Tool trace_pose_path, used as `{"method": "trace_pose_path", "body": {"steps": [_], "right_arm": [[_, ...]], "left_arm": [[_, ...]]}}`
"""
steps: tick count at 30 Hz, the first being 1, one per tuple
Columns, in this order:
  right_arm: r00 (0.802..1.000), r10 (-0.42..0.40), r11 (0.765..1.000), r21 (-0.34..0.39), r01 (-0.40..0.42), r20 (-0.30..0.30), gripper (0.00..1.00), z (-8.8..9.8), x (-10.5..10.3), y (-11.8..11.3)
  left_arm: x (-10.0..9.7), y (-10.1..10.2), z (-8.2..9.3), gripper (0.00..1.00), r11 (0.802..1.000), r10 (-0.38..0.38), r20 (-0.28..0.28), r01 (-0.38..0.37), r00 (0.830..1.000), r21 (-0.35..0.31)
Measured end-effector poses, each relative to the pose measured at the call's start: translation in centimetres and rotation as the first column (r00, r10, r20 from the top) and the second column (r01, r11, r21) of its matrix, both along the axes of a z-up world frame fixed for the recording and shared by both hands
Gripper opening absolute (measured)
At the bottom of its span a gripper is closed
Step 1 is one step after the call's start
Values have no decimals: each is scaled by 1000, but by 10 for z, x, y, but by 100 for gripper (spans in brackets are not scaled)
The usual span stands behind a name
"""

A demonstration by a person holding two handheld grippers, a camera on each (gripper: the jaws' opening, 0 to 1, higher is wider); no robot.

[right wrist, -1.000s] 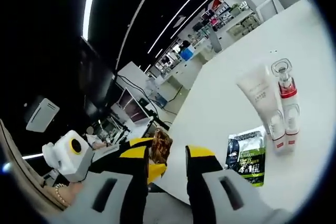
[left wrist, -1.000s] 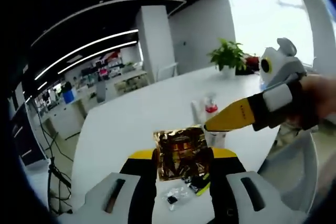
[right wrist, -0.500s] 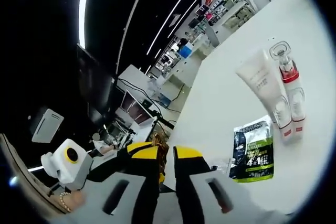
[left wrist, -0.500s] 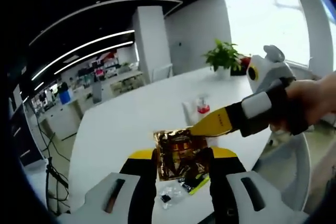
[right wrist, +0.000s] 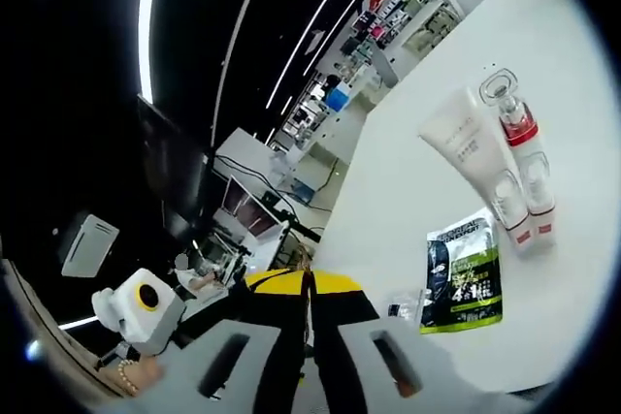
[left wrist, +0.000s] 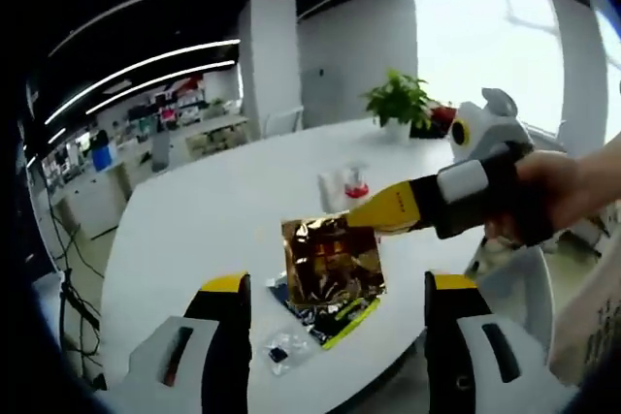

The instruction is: Arrange the skincare products in the storage area until every visible bottle or jar stands upright without overlapping.

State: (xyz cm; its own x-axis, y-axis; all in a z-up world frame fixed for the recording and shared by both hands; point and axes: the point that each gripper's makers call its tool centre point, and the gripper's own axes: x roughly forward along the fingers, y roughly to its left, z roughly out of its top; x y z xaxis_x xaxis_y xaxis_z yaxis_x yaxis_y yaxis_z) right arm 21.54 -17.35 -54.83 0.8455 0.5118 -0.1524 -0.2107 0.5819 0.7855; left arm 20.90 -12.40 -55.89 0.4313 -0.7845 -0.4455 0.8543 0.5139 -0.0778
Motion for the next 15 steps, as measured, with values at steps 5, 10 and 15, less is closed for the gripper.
{"method": "trace_pose_path", "body": {"steps": [5, 10, 15], "right_arm": [[1000, -5, 1000, 16, 5, 10, 1, 2, -4, -7], [998, 16, 1000, 6, -16, 54, 1, 7, -8, -10], [996, 32, 999, 31, -35, 81, 1, 14, -11, -10]], "left_arm": [[-6, 4, 3, 63, 980, -51, -300, -11, 952, -199], [-12, 5, 8, 49, 961, -136, -398, 22, 907, -277], [-4, 5, 11, 37, 946, -137, -439, -15, 888, -324]]}}
